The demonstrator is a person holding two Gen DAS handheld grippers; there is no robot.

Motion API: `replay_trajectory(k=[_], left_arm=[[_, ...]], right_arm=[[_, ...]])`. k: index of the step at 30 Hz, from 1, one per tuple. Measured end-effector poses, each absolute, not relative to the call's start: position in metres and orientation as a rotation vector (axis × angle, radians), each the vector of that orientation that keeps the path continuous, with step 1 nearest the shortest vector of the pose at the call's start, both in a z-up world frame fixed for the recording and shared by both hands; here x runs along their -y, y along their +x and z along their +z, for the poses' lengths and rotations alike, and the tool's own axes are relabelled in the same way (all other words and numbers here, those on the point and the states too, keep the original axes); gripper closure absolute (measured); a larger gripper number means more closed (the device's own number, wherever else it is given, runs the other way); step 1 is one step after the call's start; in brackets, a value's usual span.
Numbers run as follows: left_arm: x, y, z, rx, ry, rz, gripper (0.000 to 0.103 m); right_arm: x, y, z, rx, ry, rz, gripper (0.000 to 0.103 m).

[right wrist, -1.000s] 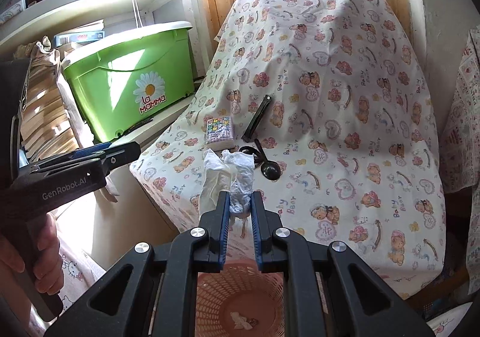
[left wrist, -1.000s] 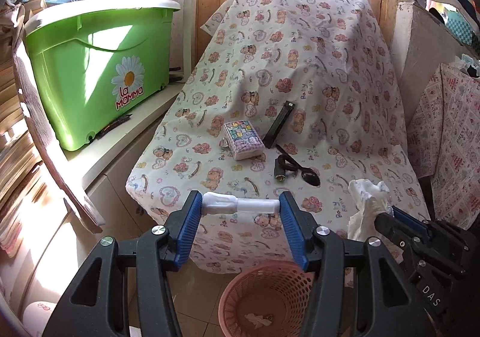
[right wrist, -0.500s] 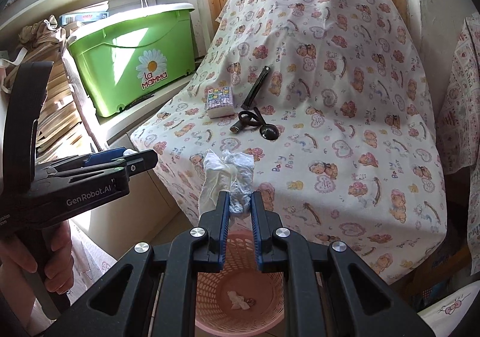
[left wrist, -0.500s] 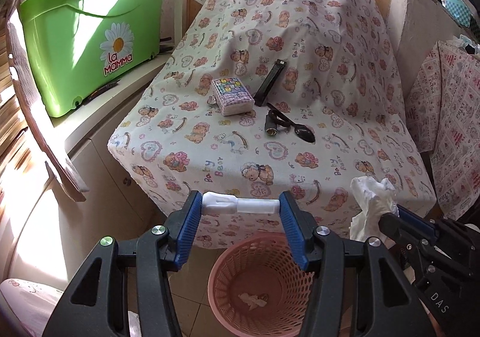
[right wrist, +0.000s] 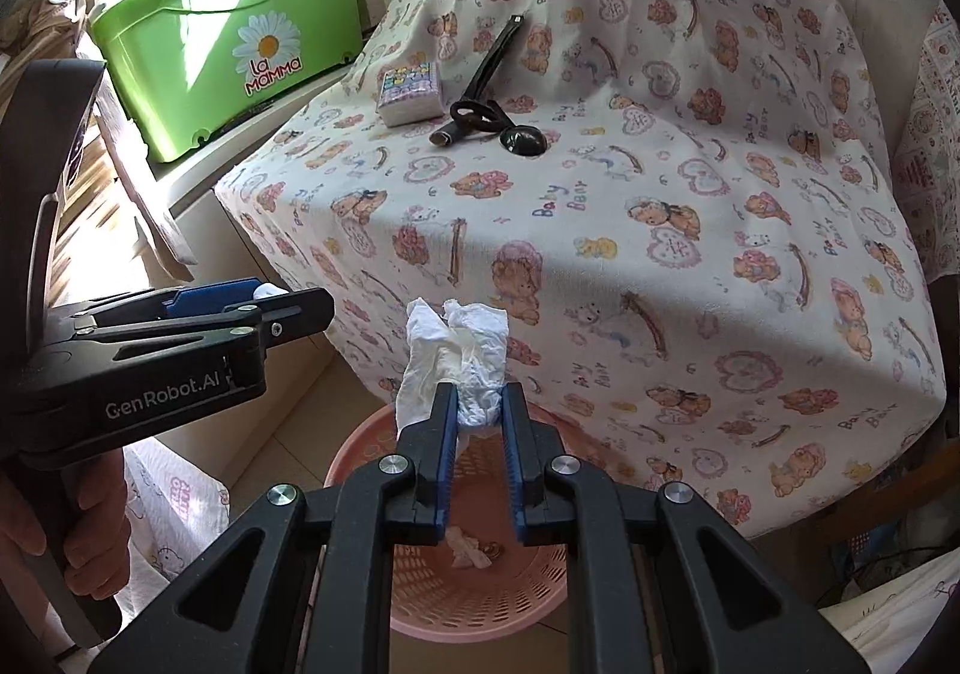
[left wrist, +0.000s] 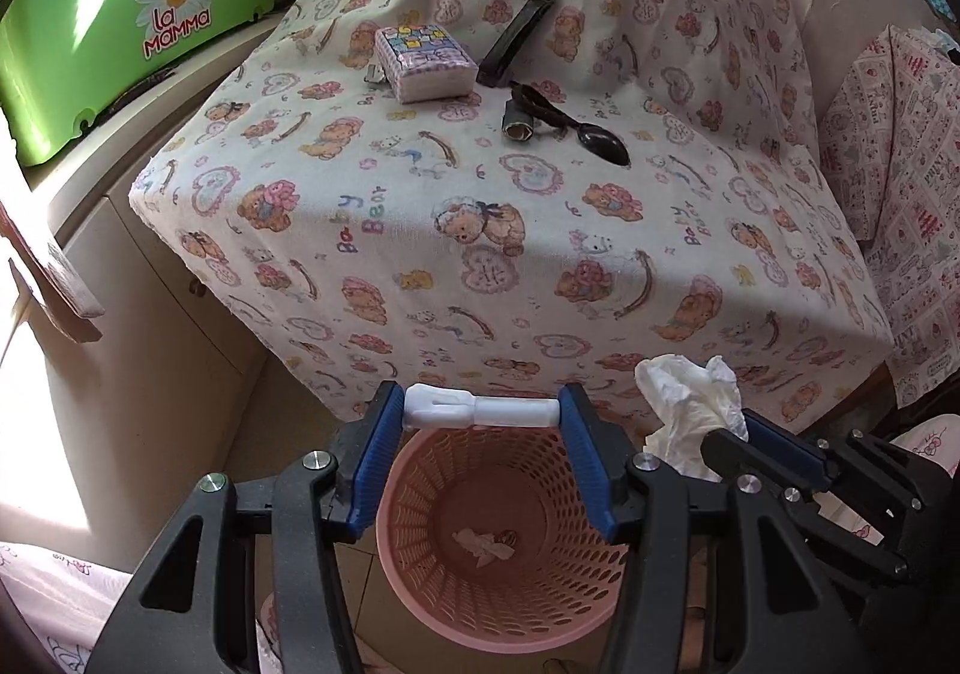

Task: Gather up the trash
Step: 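Carry the tissue with the right gripper over the wastebasket while the left gripper carries the white piece there, then open both grippers to drop the tissue and white piece into the wastebasket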

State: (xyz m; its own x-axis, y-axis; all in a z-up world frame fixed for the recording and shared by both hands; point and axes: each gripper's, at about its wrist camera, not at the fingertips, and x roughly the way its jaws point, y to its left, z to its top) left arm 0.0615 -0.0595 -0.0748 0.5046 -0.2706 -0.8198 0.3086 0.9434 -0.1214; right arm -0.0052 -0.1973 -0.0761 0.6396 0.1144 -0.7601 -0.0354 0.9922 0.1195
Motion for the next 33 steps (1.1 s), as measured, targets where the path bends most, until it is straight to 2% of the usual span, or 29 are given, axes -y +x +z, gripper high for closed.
replay_trajectory(k=[7,15,28,31,33], left_arm=[[0.065,0.075,-0.118,-1.127,0.036,-0.350,0.052],[0.067,0.085,-0.151,-1.206,0.082,-0.293,0.052],[0.069,0.087,-0.186,-1.340,0.080,-0.287,0.049],[0.065,0.087,-0.186,-1.347,0.068,-0.276,0.041],[0.063,0.087,-0.184,-1.343,0.066,-0.271,0.034]], right_arm=[[0.199,0.008,-0.118,-1.000,0.078,0.063,0.088],[0.207,0.027,-0.176,-1.148,0.081,0.004,0.088],[0.211,0.029,-0.210,-1.268,0.127,-0.004,0.087],[0.210,0.029,-0.213,-1.283,0.119,-0.005,0.078],[0.210,0.030,-0.215,-1.293,0.118,-0.009,0.060]])
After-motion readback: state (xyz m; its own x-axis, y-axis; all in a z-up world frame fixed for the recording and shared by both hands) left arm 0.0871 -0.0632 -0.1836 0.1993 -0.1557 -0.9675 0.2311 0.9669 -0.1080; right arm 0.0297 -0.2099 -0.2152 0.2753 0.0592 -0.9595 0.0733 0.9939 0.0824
